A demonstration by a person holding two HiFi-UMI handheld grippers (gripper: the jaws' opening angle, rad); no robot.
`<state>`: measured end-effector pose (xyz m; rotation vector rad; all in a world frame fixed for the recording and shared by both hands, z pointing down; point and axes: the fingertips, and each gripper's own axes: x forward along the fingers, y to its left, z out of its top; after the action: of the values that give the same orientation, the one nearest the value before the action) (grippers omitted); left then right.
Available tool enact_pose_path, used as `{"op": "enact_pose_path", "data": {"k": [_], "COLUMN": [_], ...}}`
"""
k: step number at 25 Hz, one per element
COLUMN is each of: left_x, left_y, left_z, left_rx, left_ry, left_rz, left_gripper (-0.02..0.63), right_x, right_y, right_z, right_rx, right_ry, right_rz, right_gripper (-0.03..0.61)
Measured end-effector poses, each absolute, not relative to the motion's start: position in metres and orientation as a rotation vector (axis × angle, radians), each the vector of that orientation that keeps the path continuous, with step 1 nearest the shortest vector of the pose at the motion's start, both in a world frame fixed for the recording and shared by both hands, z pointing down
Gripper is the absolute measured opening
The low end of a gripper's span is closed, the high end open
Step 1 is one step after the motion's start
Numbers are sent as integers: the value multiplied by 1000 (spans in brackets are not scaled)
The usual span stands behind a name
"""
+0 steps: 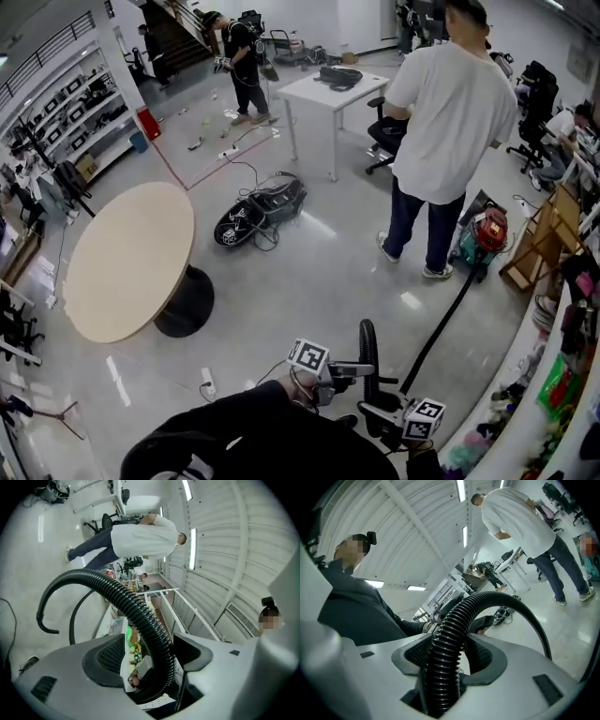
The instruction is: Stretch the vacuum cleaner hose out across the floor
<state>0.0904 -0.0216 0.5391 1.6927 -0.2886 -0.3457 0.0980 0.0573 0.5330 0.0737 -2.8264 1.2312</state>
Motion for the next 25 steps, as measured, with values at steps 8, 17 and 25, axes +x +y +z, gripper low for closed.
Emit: {"op": "enact_pose_path", "data": {"k": [8, 17, 25], "left_x": [29, -38, -49], "left_y": [-28, 4, 20], "left_z": [543, 572, 563], "left_rx": [1724, 1985, 2295], "left_ry": [-320, -345, -305], "left_rz": [-394, -195, -26], "left_gripper": [302, 227, 229], "right_x": [20, -52, 5], "right_y": [66, 89, 64], "right_z": [563, 623, 557], "right_rx": [109, 221, 642], "right_ry": [-2694, -2388, -2551], "right_rz": [943, 538, 985], "right_gripper": [224, 224, 241]}}
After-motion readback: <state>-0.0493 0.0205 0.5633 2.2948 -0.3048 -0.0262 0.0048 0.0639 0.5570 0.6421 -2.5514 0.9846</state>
